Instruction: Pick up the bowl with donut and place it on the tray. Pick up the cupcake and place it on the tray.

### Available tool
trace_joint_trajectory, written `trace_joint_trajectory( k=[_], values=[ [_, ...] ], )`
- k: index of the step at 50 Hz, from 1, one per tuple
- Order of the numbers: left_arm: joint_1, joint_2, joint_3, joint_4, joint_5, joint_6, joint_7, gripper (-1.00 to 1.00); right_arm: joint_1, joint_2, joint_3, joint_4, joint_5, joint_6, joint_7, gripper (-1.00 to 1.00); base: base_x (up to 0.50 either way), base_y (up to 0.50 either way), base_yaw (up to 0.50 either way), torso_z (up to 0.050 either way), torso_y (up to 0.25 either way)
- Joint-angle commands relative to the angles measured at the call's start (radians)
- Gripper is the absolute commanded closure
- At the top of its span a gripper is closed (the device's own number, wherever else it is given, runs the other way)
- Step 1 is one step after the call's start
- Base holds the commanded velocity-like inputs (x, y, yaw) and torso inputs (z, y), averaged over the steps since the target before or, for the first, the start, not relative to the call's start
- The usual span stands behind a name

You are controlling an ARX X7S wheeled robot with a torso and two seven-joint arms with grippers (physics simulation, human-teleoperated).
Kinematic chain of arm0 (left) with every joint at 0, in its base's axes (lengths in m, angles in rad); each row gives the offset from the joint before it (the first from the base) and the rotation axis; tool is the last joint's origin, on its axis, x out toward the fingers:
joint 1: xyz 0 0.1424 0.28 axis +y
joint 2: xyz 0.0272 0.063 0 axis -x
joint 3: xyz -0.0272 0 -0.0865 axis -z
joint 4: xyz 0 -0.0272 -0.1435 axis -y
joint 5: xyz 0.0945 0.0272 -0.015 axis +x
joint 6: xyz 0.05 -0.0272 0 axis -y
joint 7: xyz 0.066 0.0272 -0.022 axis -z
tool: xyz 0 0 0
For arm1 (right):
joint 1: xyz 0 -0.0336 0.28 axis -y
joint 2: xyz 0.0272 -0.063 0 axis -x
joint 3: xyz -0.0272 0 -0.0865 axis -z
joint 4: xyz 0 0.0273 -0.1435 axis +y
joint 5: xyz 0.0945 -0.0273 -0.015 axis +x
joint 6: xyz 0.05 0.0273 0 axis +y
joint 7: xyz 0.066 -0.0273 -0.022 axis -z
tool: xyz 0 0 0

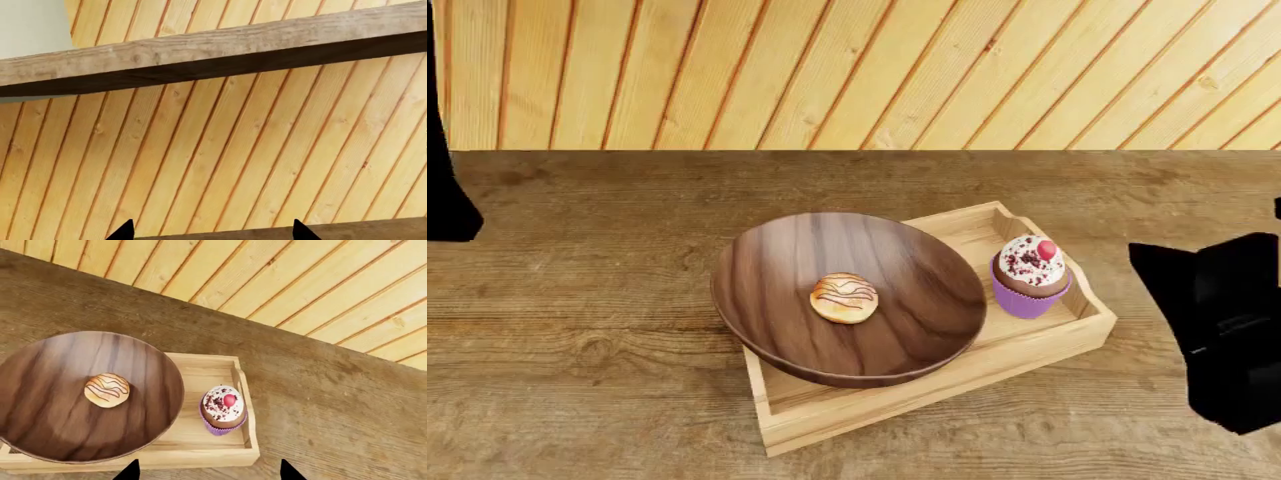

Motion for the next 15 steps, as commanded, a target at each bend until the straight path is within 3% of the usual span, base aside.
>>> trace_joint_trajectory(
  k=[1,6,15],
  values=[
    [-0.124,-0.128,-0.098,0.125,-0.183,-0.058,-0.014,-1.00,0.138,0.256,0.174,-0.298,0.052,-0.053,-0.062,-1.00,0.00,0.00,0.00,0.000,0.000],
    [-0.116,-0.152,-0.250,0.187,-0.283,-0.077,-0.014,-1.00,0.155,0.375,0.280,-0.433,0.016,-0.115,-0.191,-1.00,0.00,0.00,0.00,0.000,0.000],
    [0.152,-0.213,-0.703,0.187,-0.420,-0.175,-0.013,-1.00,0.140,0.380,0.499,-0.511,0.142,-0.205,-0.126,-1.00,0.00,0.00,0.00,0.000,0.000]
  ],
)
